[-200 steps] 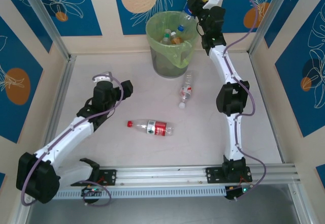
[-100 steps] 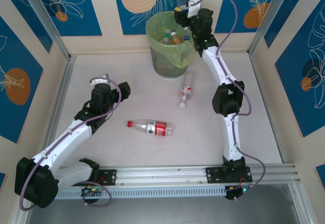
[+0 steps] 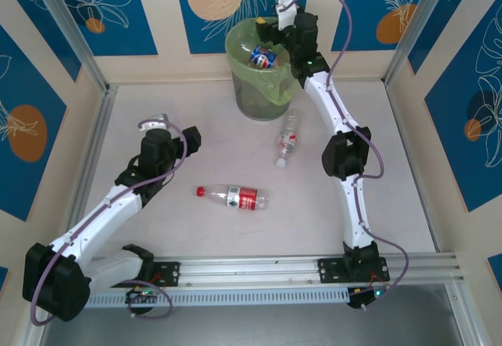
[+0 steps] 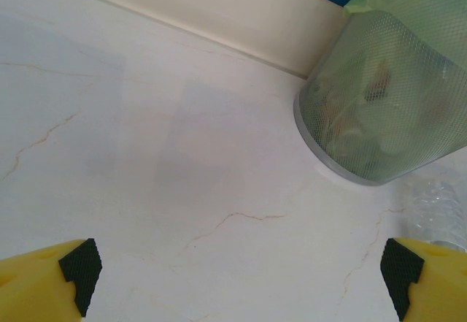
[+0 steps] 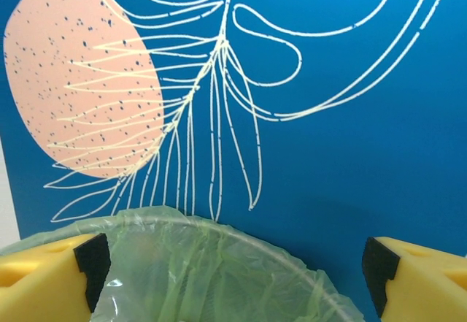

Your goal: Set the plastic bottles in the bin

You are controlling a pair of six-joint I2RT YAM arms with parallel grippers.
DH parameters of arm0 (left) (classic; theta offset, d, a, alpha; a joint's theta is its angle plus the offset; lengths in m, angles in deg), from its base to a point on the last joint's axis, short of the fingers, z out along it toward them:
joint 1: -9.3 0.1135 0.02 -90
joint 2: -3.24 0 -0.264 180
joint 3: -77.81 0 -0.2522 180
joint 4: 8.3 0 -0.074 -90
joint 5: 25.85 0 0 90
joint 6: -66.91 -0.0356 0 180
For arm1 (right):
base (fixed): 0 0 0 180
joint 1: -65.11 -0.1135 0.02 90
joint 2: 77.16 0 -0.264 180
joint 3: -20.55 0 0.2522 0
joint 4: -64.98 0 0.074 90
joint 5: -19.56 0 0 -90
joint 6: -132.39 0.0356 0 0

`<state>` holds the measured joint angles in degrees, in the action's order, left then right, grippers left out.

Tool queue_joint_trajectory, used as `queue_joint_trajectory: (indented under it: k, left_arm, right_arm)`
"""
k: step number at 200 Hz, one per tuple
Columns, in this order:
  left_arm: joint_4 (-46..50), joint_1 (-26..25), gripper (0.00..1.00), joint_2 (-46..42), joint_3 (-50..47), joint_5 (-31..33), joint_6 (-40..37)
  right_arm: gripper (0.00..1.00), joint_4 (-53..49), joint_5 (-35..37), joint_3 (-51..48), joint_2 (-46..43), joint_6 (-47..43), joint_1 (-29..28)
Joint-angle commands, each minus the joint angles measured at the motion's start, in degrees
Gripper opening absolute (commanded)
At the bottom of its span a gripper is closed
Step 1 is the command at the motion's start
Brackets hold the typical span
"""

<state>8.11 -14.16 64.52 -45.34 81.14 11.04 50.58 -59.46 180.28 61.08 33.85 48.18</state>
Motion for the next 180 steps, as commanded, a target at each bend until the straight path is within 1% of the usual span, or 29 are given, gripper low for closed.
queue_joint_trajectory:
  k: [1,32,47,54,83,108,123,153,163,180]
  left_arm:
    - [0.4,0.9,1.00,-0.3,-1.0,-0.1,-0.2]
    - [0.4,1.0,1.00,0.2,-0.9,-0.6,-0.3]
    - [0.6,1.0,1.00,0.7,-0.7,-1.1,-0.2]
    - [1.0,1.1,1.00,1.2,-0.4,-1.2,0.2]
    - [2.5,1.1,1.00,3.4,0.7,-1.9,2.1]
    - [5.0,1.3,1.00,5.3,2.0,-2.1,5.7]
    - [8.3,1.4,1.00,6.5,3.3,-2.1,8.8]
    - [14.7,0.9,1.00,7.7,5.8,-6.5,14.5]
    - [18.7,-0.7,0.99,7.9,7.0,-4.5,16.2]
    - [24.7,-4.3,1.00,7.7,9.1,1.7,19.0]
  right_arm:
    - [0.92,-2.2,0.6,3.1,0.1,3.2,0.2]
    - [0.93,-5.1,-0.3,2.9,-1.6,6.4,0.4]
    - [1.00,-7.3,-2.1,2.7,-3.0,7.7,0.5]
    - [1.00,-8.1,-3.1,2.3,-3.9,8.3,0.5]
    - [1.00,-7.9,-7.4,-3.2,-9.1,9.8,0.1]
    - [1.00,-6.6,-9.1,-8.6,-14.0,10.5,-0.1]
    - [1.00,-5.2,-9.5,-12.9,-17.4,11.6,-0.2]
    - [1.00,-2.1,-10.6,-24.9,-26.3,16.9,0.0]
    - [0.99,-0.2,-11.1,-30.3,-30.0,17.8,-0.1]
    - [0.99,3.5,-11.5,-40.6,-36.7,19.4,-0.1]
